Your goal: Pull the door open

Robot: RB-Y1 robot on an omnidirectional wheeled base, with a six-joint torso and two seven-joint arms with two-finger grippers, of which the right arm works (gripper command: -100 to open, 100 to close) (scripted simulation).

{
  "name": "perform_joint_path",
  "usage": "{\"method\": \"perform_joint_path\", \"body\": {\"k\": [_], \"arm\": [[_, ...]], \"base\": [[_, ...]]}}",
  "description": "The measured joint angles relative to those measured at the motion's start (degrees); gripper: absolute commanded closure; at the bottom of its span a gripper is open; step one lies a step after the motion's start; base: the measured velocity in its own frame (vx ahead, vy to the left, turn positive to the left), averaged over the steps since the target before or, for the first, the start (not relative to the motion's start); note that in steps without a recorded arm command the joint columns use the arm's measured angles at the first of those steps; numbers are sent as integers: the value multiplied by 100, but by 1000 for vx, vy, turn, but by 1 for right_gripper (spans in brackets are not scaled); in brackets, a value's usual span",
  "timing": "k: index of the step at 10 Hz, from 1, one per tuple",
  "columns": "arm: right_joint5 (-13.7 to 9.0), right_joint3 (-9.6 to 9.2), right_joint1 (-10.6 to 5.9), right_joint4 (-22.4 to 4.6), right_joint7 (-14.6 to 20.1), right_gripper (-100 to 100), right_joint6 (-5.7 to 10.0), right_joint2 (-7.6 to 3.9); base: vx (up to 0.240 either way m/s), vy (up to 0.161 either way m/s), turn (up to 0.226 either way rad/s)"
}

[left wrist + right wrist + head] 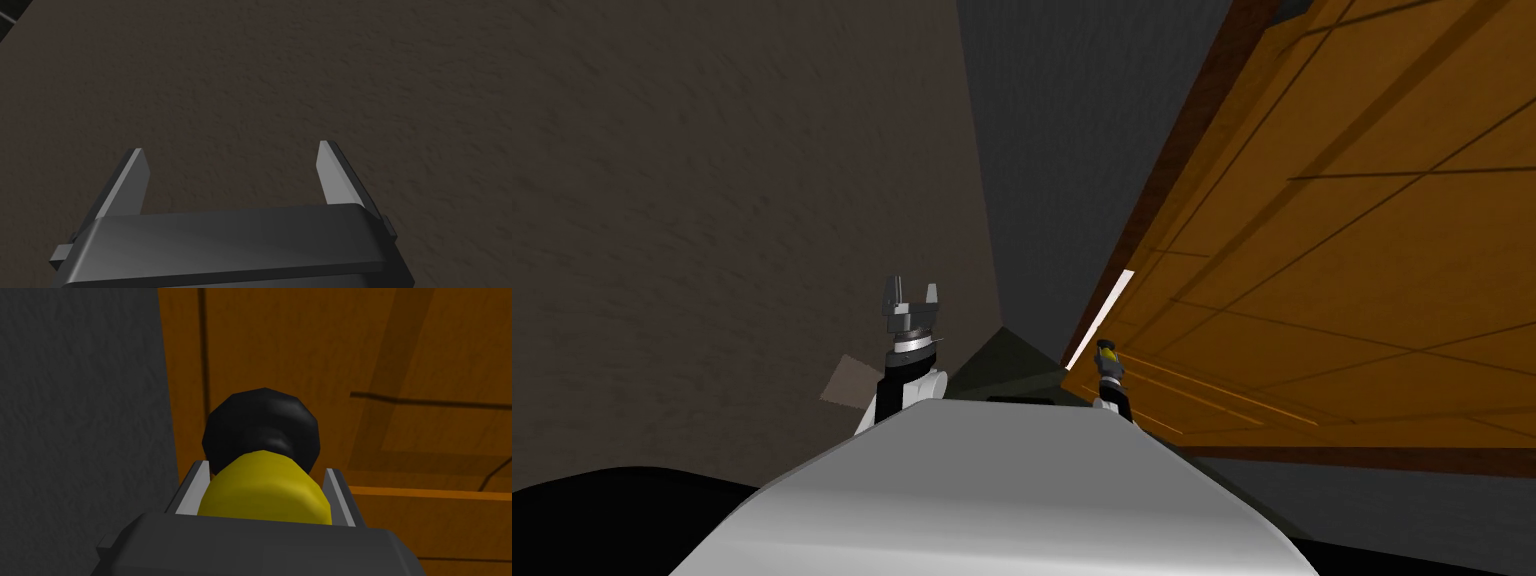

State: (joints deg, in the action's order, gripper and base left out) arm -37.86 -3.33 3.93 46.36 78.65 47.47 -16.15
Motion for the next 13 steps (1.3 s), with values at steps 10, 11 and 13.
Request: {"method": "perform_joint_path", "body": {"k": [10, 11, 13], "arm": [[284, -742, 362, 182, 807, 100, 149, -501], [307, -793, 399, 221, 862, 100, 180, -542], [365, -908, 442, 213, 993, 100, 264, -642]], "base": [[-207, -32, 129], [-192, 1, 100], [-224, -8, 104]]}}
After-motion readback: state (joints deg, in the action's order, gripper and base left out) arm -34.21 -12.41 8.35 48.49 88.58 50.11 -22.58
